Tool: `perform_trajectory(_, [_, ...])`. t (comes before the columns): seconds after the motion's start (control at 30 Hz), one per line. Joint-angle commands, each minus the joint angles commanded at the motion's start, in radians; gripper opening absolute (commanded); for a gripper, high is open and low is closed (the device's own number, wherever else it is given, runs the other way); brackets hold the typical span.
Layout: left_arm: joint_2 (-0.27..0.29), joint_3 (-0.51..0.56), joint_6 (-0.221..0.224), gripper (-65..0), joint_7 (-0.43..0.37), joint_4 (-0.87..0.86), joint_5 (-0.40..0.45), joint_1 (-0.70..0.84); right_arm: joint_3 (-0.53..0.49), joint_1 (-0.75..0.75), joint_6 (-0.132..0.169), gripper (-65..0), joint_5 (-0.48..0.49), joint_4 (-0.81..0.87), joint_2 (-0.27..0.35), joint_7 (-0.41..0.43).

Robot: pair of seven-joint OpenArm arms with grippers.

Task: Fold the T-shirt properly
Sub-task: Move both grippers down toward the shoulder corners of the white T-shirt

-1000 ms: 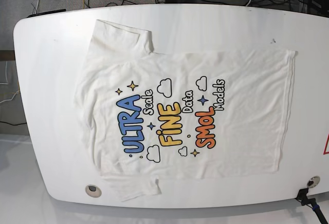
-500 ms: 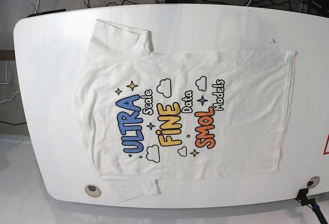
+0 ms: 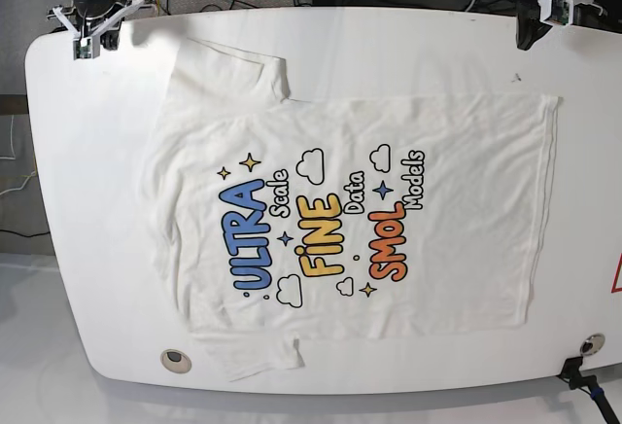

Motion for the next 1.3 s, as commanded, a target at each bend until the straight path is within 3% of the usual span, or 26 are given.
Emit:
perform_trajectory(0.1, [-0.007,0.032,0.003,-50.4,0.054,-0.005,-0.009,-0.018,0.048,0.042,0.074,-55.8,0.042,0.01,0.002,-0.099])
perform_trajectory(0.17, [-0.012,0.044,0.007,-48.9,0.085,-0.005,-0.019,-0.038,0.087,0.07,0.12,-53.2,0.052,0.019,0.003,-0.168])
perform_trajectory(0.27, [-0.016,0.059,0.015,-47.4,0.125,-0.008,-0.029,-0.074,0.138,0.112,0.189,-53.3,0.066,0.021,0.004,-0.24])
perform_trajectory(0.33, [-0.025,0.057,0.02,-45.6,0.154,-0.01,-0.044,-0.092,0.162,0.132,0.219,-52.7,0.061,0.025,0.005,-0.282])
perform_trajectory(0.47, [-0.045,0.053,0.031,-41.1,0.216,-0.027,-0.087,-0.147,0.183,0.164,0.218,-46.1,0.065,0.022,0.008,-0.356])
perform_trajectory(0.57, [-0.058,0.047,0.034,-42.8,0.258,-0.044,-0.102,-0.183,0.188,0.184,0.212,-41.8,0.089,0.022,0.006,-0.377])
perform_trajectory(0.9, [-0.071,0.039,0.04,-42.4,0.368,-0.1,-0.116,-0.288,0.199,0.254,0.221,-41.7,0.127,-0.02,0.008,-0.395])
perform_trajectory(1.1, [-0.074,0.032,0.028,-42.8,0.428,-0.115,-0.228,-0.337,0.2,0.311,0.341,-39.3,0.305,-0.096,0.014,-0.445])
perform_trajectory(1.2, [-0.077,0.027,0.025,-42.7,0.422,-0.118,-0.235,-0.346,0.197,0.342,0.376,-39.4,0.387,-0.174,0.017,-0.461])
perform_trajectory(1.3, [-0.079,0.03,0.024,-42.9,0.419,-0.121,-0.23,-0.344,0.198,0.365,0.383,-39.5,0.442,-0.231,0.02,-0.492])
